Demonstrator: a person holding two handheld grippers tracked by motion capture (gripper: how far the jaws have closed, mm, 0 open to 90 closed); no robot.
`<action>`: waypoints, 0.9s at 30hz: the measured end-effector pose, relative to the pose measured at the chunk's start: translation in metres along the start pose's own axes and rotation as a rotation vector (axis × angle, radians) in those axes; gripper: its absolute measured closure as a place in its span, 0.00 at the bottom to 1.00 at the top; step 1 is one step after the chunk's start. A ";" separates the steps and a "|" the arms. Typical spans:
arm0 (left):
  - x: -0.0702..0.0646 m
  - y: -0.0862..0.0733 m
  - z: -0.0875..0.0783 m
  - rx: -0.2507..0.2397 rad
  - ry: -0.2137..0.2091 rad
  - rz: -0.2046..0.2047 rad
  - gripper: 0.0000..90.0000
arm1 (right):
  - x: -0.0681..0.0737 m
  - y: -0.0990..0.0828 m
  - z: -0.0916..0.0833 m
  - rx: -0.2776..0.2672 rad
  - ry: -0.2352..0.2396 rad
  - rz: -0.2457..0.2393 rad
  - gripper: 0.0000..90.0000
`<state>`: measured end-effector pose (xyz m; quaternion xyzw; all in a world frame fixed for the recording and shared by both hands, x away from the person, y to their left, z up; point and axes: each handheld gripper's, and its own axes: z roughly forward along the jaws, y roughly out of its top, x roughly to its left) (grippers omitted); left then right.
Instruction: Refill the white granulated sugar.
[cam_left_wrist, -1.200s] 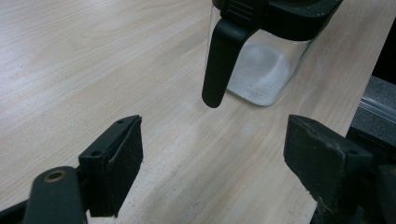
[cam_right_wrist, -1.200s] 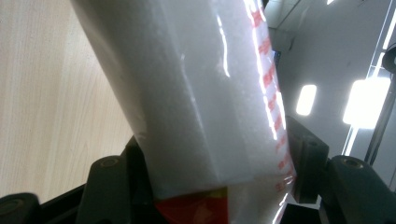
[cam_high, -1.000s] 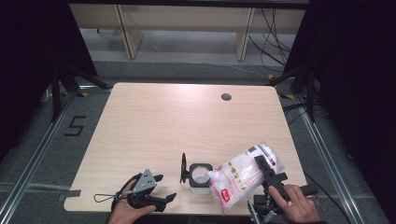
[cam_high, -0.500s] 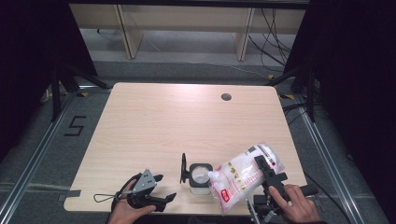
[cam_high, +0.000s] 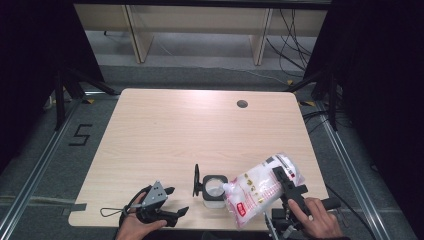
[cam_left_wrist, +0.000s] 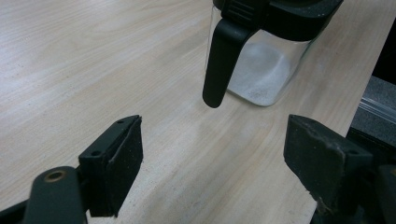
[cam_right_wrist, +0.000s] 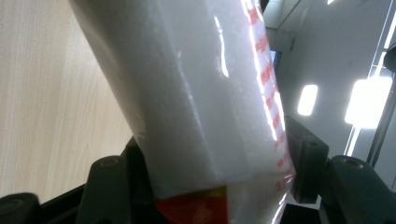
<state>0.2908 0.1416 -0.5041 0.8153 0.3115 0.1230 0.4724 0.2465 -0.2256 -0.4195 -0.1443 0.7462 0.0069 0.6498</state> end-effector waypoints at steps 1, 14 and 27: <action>0.000 0.000 0.000 0.003 0.001 0.002 0.21 | -0.001 0.000 0.000 -0.007 -0.009 -0.012 0.47; 0.000 0.000 0.000 0.001 0.000 0.003 0.21 | 0.000 -0.001 0.000 -0.009 -0.016 0.006 0.47; 0.000 0.000 0.000 -0.001 -0.001 0.002 0.21 | -0.001 0.000 0.000 -0.003 0.002 0.009 0.47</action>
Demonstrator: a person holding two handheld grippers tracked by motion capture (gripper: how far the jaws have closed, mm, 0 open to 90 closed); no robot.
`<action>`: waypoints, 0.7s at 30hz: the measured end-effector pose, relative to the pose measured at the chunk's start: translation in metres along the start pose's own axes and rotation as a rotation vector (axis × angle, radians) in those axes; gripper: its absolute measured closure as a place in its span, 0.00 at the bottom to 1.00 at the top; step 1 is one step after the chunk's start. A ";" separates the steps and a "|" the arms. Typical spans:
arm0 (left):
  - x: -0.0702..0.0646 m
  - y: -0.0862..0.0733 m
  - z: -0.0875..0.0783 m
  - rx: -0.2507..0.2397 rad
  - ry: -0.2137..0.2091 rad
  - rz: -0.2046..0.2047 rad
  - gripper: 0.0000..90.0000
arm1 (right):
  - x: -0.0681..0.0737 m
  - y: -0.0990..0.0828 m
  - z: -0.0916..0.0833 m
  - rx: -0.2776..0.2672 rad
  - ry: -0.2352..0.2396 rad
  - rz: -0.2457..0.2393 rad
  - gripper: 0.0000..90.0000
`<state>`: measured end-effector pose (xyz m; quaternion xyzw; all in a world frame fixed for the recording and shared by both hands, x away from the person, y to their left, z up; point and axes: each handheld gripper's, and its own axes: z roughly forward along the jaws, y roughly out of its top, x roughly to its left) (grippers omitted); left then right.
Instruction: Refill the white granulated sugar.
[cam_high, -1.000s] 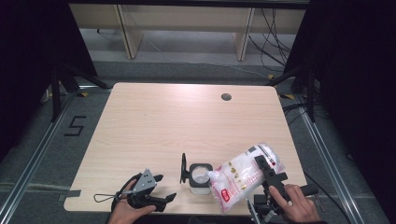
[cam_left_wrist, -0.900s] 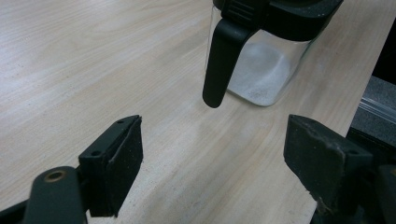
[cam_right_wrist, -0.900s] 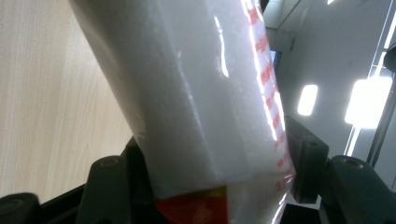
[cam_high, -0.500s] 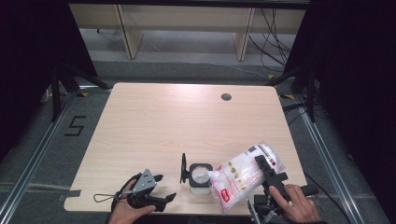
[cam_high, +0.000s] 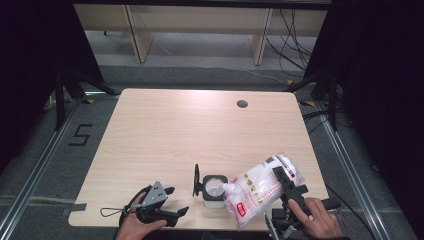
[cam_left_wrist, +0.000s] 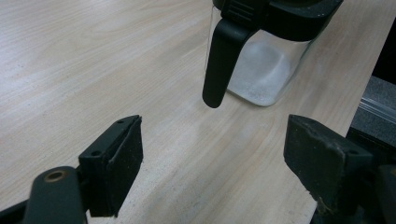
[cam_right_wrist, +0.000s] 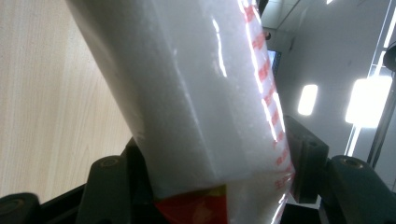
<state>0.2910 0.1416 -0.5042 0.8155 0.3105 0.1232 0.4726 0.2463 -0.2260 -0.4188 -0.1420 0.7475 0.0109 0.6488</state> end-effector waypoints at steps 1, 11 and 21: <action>0.000 0.000 0.000 0.000 -0.001 0.000 0.21 | 0.000 0.000 0.000 0.000 -0.001 0.000 0.47; 0.000 0.000 0.000 0.000 -0.001 0.000 0.22 | 0.001 -0.001 0.000 -0.002 -0.004 0.012 0.47; -0.001 0.000 0.000 0.007 -0.001 -0.021 0.22 | -0.001 0.001 0.001 -0.011 0.000 -0.027 0.47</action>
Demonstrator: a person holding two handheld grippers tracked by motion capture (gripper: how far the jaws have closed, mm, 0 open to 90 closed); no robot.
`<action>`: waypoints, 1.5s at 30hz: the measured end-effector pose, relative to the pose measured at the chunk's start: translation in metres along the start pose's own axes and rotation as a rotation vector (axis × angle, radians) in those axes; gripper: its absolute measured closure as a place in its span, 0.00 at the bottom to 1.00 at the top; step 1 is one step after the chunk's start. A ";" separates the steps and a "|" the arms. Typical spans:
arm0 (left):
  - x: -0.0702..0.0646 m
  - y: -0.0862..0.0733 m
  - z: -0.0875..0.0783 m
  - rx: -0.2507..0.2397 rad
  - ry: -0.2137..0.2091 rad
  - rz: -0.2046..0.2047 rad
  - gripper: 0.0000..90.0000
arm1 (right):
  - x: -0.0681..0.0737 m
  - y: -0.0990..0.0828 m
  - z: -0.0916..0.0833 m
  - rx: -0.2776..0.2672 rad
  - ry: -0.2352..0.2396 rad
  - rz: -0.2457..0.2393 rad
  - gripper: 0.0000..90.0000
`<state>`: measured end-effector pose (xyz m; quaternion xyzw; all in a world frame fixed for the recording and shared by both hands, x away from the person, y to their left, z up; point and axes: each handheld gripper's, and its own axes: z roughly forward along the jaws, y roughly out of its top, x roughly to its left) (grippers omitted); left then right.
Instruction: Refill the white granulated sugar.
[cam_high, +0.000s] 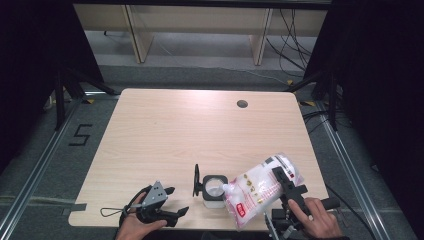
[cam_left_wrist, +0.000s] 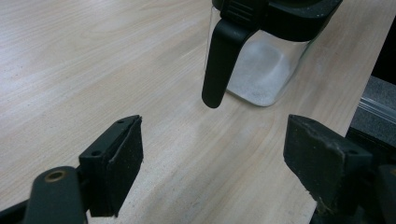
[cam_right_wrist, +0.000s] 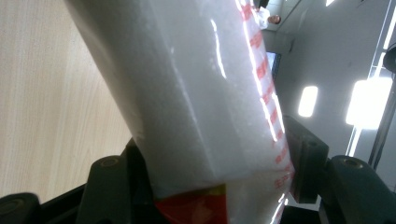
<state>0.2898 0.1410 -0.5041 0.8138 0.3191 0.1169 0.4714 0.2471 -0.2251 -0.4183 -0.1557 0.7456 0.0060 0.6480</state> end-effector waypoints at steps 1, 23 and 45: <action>0.000 0.000 0.000 0.000 0.000 0.000 0.22 | 0.000 0.000 0.000 -0.001 0.000 -0.001 0.47; 0.000 0.000 0.000 0.000 0.000 0.000 0.22 | 0.000 0.000 0.000 -0.012 -0.002 0.020 0.47; 0.000 0.000 0.000 0.001 -0.002 -0.004 0.22 | 0.003 -0.002 0.002 -0.034 -0.002 0.073 0.47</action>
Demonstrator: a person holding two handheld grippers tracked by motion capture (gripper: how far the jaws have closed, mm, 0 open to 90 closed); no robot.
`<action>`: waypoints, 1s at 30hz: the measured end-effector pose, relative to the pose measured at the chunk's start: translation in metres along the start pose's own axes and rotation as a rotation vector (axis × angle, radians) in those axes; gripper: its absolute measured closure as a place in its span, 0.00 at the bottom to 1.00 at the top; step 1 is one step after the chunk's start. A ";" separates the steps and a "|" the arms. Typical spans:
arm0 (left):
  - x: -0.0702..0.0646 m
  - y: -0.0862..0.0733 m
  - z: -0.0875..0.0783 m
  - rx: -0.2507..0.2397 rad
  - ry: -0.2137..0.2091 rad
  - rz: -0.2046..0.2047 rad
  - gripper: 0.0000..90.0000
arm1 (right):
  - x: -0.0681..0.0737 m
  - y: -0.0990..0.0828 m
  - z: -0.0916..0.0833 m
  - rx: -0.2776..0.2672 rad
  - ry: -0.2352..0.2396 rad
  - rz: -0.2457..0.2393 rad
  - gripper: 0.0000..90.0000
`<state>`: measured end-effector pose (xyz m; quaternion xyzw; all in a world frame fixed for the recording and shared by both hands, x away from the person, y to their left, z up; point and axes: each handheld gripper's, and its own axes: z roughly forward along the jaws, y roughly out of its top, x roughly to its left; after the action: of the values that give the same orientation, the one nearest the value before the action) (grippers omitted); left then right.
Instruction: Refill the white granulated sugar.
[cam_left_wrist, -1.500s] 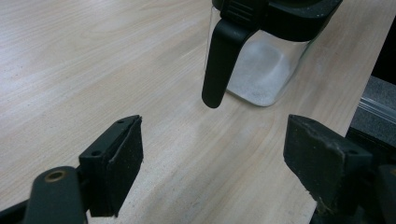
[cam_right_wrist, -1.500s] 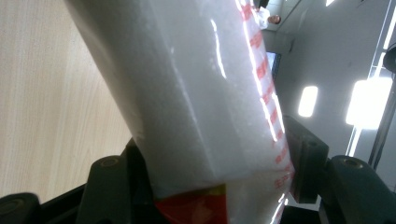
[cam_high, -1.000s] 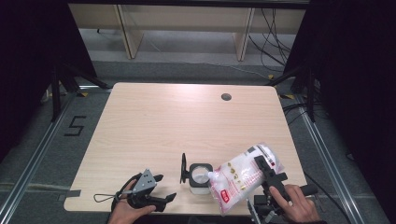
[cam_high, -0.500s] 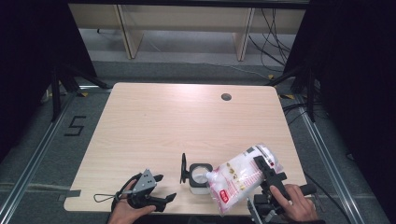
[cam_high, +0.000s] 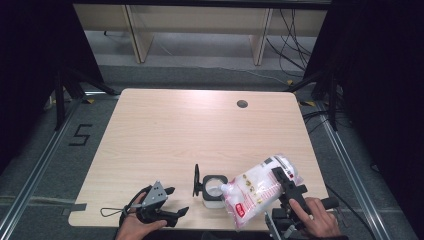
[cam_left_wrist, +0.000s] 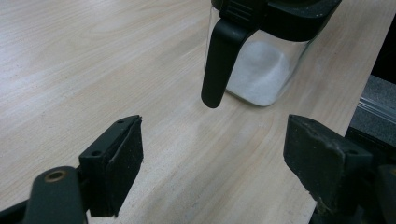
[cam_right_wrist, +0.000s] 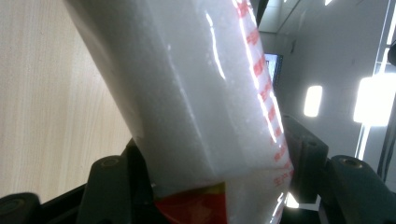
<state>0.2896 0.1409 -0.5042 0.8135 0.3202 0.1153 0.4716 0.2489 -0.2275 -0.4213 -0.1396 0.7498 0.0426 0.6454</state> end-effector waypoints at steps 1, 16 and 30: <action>0.000 0.000 0.000 0.000 0.000 0.000 0.22 | 0.000 0.000 0.000 0.001 0.000 0.003 0.47; 0.000 0.000 0.000 -0.001 0.001 0.005 0.22 | -0.002 0.002 -0.002 0.020 0.007 -0.028 0.47; 0.000 0.000 0.000 -0.001 -0.001 -0.001 0.22 | -0.003 0.002 -0.001 0.011 0.011 -0.039 0.47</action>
<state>0.2894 0.1408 -0.5039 0.8131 0.3204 0.1147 0.4722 0.2480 -0.2258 -0.4186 -0.1509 0.7506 0.0249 0.6428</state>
